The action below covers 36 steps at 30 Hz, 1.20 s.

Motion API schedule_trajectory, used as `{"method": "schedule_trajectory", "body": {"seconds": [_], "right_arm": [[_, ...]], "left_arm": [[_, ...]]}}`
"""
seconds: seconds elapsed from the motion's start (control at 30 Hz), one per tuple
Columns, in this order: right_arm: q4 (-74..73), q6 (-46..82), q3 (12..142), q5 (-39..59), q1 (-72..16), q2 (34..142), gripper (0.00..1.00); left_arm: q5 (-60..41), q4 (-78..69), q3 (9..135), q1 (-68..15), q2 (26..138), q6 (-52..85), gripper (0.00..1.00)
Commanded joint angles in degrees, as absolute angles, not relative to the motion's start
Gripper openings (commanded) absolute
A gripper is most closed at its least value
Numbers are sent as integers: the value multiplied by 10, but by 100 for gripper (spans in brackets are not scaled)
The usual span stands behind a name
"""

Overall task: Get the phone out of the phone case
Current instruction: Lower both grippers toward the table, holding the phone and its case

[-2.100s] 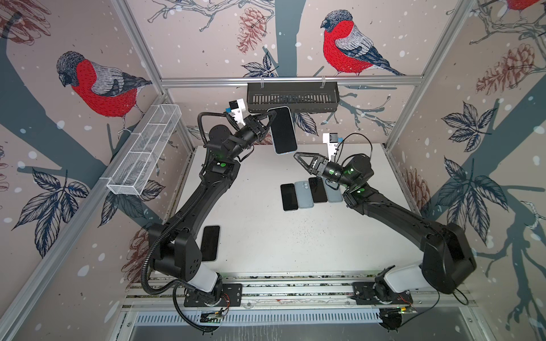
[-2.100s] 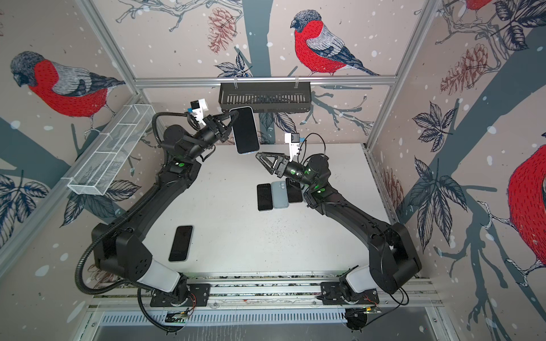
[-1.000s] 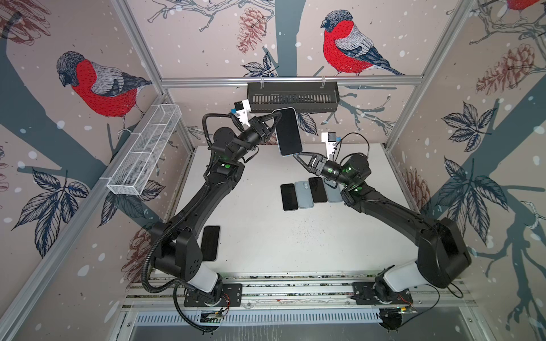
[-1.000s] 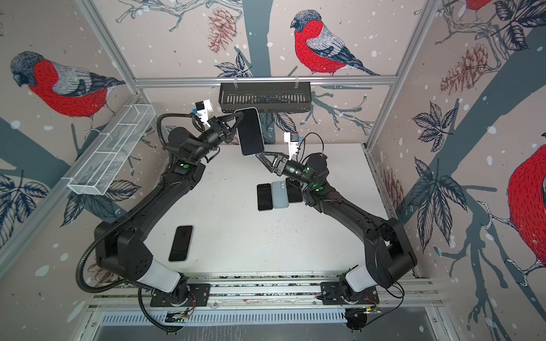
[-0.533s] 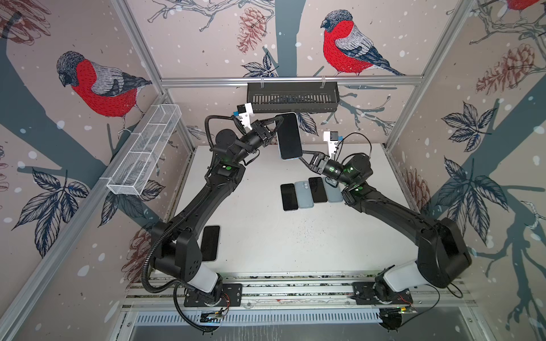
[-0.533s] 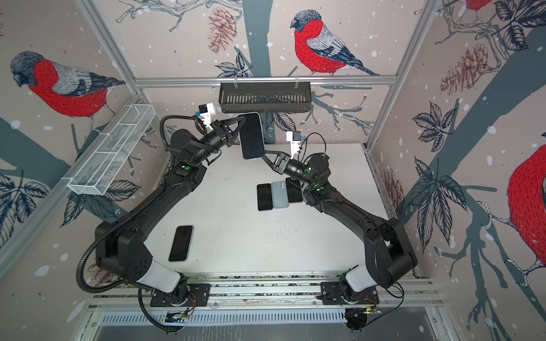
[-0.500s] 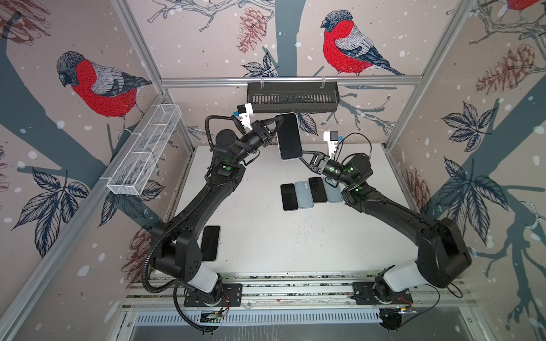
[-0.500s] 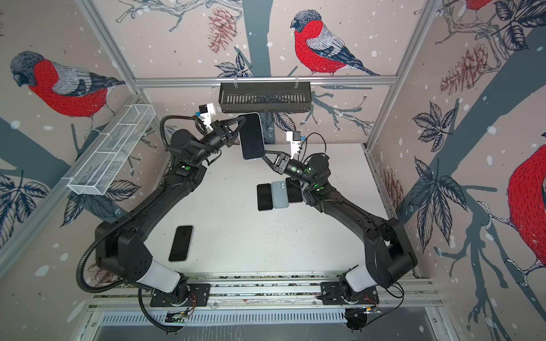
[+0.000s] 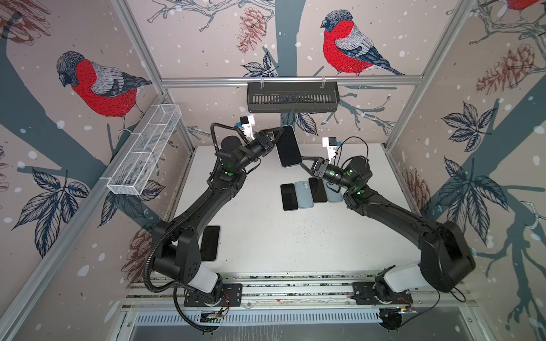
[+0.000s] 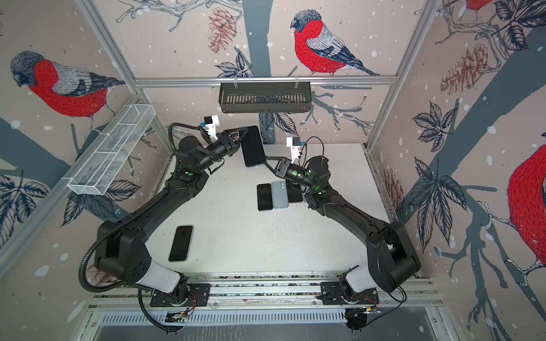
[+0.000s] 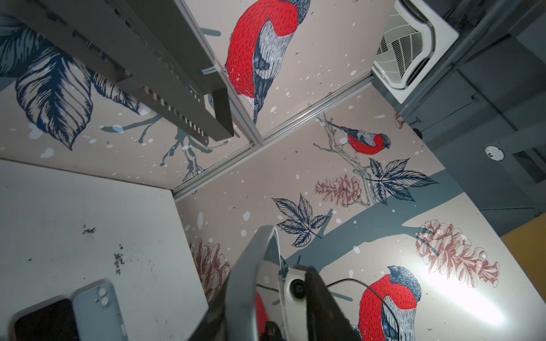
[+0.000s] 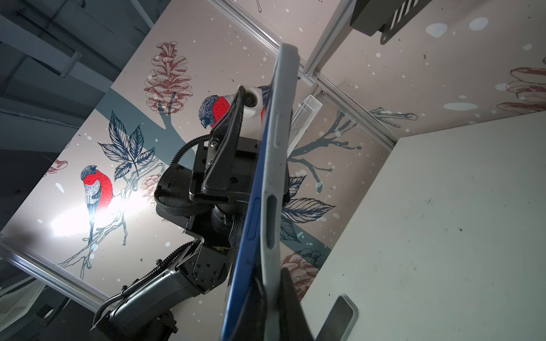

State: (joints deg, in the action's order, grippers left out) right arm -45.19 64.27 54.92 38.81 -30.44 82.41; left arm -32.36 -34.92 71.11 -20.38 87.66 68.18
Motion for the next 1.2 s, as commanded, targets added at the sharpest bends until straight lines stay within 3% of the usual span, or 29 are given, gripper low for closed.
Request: {"method": "schedule_trajectory", "body": {"seconds": [0.0, 0.27, 0.6, 0.9, 1.17], "right_arm": [[-437, 630, 530, 380, -300, 806, 0], [-405, 632, 469, 370, -289, 781, 0], [-388, 636, 412, 367, -268, 760, 0], [-386, 642, 379, 368, -253, 756, 0], [-357, 642, 367, 368, -237, 756, 0]], "left_arm": [[-316, -359, 696, -208, 880, 657, 46], [-313, -342, 680, -223, 913, 635, 68], [-286, -291, 657, -230, 932, 592, 88], [-277, -236, 663, -241, 934, 529, 91], [-294, -97, 714, -283, 908, 316, 91]]}}
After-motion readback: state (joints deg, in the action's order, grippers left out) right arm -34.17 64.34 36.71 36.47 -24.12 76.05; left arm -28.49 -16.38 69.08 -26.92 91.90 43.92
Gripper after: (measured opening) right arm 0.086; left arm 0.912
